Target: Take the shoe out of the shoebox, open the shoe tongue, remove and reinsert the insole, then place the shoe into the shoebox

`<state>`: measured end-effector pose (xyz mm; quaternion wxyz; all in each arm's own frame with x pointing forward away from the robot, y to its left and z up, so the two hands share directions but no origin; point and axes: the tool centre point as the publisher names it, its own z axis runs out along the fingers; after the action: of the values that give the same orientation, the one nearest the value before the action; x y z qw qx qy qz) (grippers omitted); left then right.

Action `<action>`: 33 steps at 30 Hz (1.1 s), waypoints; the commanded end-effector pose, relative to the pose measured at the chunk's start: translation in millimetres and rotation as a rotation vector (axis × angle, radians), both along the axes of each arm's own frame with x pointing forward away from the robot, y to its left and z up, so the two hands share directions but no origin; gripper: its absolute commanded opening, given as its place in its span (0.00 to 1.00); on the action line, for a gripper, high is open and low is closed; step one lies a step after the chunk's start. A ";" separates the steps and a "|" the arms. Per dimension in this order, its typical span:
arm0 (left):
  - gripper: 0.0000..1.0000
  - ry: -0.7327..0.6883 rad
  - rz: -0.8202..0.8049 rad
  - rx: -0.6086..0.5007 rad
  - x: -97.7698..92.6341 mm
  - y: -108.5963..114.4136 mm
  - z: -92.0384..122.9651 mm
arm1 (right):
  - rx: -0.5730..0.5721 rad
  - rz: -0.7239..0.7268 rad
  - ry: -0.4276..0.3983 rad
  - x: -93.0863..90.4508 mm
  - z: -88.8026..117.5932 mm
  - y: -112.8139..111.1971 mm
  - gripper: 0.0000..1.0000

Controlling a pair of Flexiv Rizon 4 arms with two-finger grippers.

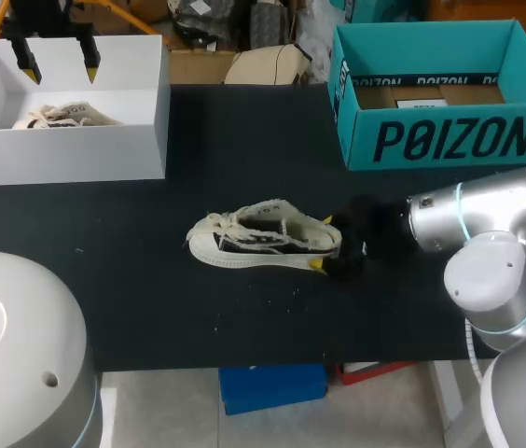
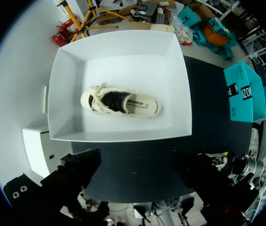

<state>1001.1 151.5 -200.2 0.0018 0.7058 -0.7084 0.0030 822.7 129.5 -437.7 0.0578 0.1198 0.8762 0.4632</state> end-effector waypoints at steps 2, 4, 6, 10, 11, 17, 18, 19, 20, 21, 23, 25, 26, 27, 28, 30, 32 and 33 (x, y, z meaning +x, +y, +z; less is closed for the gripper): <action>1.00 0.001 0.002 0.003 -0.4 -0.7 0.2 | 0.000 -0.004 -0.002 -0.2 -2.7 1.1 0.00; 1.00 0.001 0.002 0.003 -0.4 -0.7 0.2 | 0.000 -0.004 -0.002 -0.2 -2.7 1.1 0.00; 1.00 -0.010 0.019 0.022 -1.2 -4.0 5.1 | 0.000 -0.004 -0.002 -0.2 -2.7 1.1 0.00; 1.00 -0.059 0.063 0.038 -10.0 -22.5 21.7 | 0.000 -0.004 -0.002 -0.2 -2.7 1.1 0.00; 1.00 -0.074 0.069 0.044 -13.8 -28.4 24.8 | 0.000 -0.004 -0.002 -0.2 -2.7 1.1 0.00; 1.00 -0.088 0.102 0.040 -39.9 -61.1 29.4 | 0.000 -0.004 -0.002 -0.2 -2.7 1.1 0.00; 1.00 -0.089 0.107 0.041 -45.0 -66.5 29.0 | 0.000 -0.004 -0.002 -0.2 -2.7 1.1 0.00; 1.00 -0.090 0.108 0.042 -50.1 -72.0 28.4 | 0.000 -0.004 -0.002 -0.2 -2.7 1.1 0.00; 1.00 -0.091 0.107 0.041 -55.5 -77.8 27.6 | 0.000 -0.004 -0.002 -0.2 -2.7 1.1 0.00; 1.00 -0.090 0.099 0.031 -61.1 -83.7 26.7 | 0.000 -0.004 -0.002 -0.2 -2.7 1.1 0.00; 1.00 -0.091 0.086 0.022 -72.1 -94.8 24.8 | 0.000 -0.004 -0.002 -0.2 -2.7 1.1 0.00; 1.00 -0.088 0.068 0.019 -82.2 -105.7 21.9 | 0.000 -0.004 -0.002 -0.2 -2.7 1.1 0.00; 1.00 -0.089 0.055 0.018 -88.0 -111.9 20.8 | 0.000 -0.004 -0.002 -0.2 -2.7 1.1 0.00; 1.00 -0.091 0.049 0.018 -93.8 -118.1 19.7 | 0.000 -0.004 -0.002 -0.2 -2.7 1.1 0.00; 1.00 -0.090 0.036 0.016 -98.9 -123.8 18.4 | 0.000 -0.004 -0.002 -0.2 -2.7 1.1 0.00; 1.00 -0.089 0.015 0.018 -110.7 -136.8 15.5 | 0.000 -0.004 -0.002 -0.2 -2.7 1.1 0.00; 1.00 -0.088 -0.003 0.019 -123.1 -149.7 12.2 | 0.000 -0.004 -0.002 -0.2 -2.7 1.1 0.00; 1.00 -0.086 -0.009 0.020 -129.1 -156.0 10.1 | 0.000 -0.004 -0.002 -0.2 -2.7 1.1 0.00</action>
<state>888.2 8.6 -184.6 -0.0080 0.7016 -0.7124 0.0098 822.3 129.8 -437.9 0.0588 0.1204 0.8763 0.4629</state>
